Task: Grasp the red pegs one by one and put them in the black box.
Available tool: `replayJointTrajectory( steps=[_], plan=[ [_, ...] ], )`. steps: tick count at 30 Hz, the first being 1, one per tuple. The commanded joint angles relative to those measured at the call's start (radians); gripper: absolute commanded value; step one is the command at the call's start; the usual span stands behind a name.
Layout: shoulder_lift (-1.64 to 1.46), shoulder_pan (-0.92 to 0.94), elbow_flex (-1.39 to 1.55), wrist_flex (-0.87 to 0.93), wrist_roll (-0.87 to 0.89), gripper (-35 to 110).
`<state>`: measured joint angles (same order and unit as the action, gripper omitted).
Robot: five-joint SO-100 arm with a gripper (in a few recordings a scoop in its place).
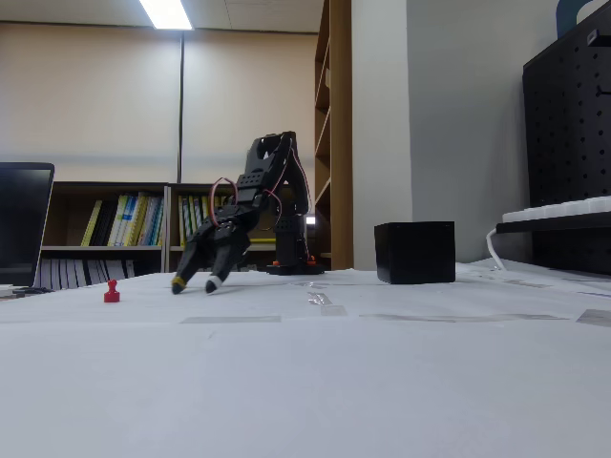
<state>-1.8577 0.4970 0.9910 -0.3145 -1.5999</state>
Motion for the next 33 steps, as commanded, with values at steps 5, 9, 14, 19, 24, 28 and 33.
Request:
replayJointTrajectory(
  steps=[5, 9, 14, 19, 24, 28, 33],
  plan=[
    [-0.14, 0.077, 0.187, -0.008, -0.008, 22],
    [-0.195, 0.094, 0.255, -0.012, 0.015, 18],
    [-0.222, 0.095, 0.314, -0.009, 0.077, 18],
    [-0.256, 0.097, 0.359, -0.02, 0.127, 18],
    [-0.295, 0.104, 0.408, -0.017, 0.143, 18],
    [-0.321, 0.11, 0.433, -0.018, 0.149, 18],
    [-0.331, 0.107, 0.446, -0.021, 0.132, 18]
  ],
)
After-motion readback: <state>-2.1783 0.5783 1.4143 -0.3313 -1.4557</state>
